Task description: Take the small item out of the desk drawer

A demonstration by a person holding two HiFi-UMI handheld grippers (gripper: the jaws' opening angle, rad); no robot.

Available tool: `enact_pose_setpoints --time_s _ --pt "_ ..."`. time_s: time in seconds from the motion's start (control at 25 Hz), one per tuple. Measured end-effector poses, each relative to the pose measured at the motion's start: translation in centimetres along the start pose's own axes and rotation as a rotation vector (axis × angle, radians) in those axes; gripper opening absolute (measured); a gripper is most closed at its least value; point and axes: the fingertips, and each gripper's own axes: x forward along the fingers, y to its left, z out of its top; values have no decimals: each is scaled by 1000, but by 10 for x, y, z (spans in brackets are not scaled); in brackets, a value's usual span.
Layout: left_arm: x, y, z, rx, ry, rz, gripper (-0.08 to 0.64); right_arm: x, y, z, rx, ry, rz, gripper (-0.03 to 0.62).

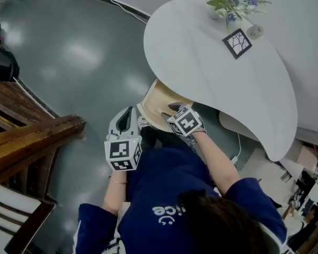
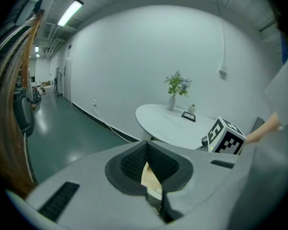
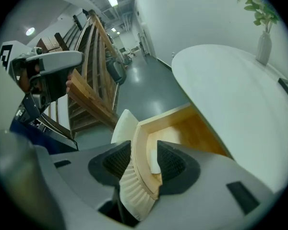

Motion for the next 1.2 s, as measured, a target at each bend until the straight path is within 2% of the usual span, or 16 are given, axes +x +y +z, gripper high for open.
enact_pose_setpoints --time_s 0.32,0.84,1.2 --pt "-14 14 -10 -38 10 111 3 37 0 -13 -77 129 73 187" --pt "-41 45 -46 -123 70 278 3 88 -12 -37 -149 304 128 229" --pt "-47 52 -58 -123 107 331 3 116 -19 -49 -184 398 141 229"
